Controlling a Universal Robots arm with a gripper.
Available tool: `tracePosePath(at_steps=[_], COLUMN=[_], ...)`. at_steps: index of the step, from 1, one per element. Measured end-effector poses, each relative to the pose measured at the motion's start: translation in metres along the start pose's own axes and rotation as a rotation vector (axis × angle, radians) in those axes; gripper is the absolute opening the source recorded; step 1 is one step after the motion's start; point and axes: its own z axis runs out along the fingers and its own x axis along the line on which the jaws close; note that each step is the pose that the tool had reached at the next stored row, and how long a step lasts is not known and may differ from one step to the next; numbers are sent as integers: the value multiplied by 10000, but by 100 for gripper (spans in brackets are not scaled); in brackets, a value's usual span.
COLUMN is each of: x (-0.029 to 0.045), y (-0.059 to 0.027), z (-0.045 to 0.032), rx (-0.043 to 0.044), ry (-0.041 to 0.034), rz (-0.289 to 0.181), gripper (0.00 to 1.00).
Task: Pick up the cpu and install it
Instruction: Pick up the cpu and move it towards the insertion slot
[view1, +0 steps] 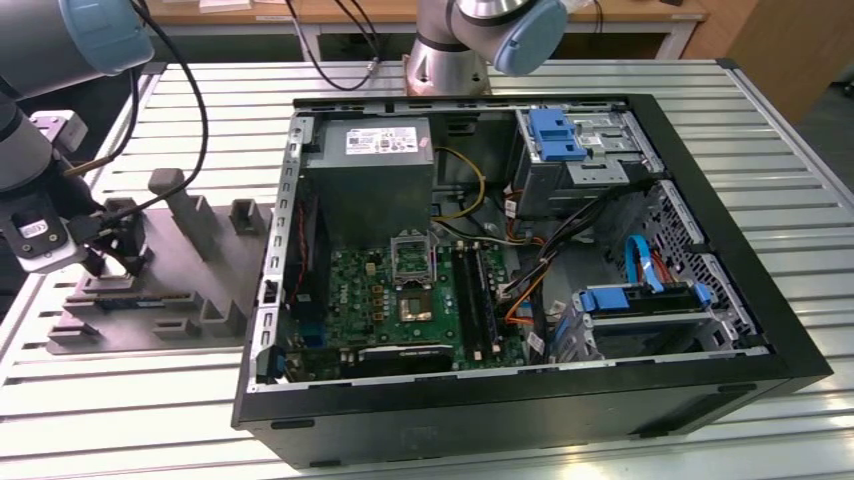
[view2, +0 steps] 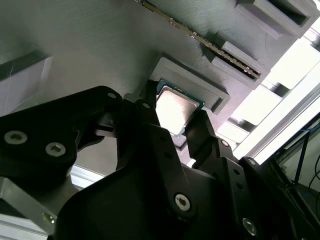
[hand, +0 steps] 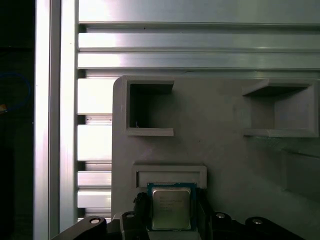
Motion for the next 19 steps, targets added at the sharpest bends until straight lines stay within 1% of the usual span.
tracePosePath(at_steps=[19], x=[-1], y=[0], z=[-7], rx=[0], ry=[0], rz=[-1], gripper=[47])
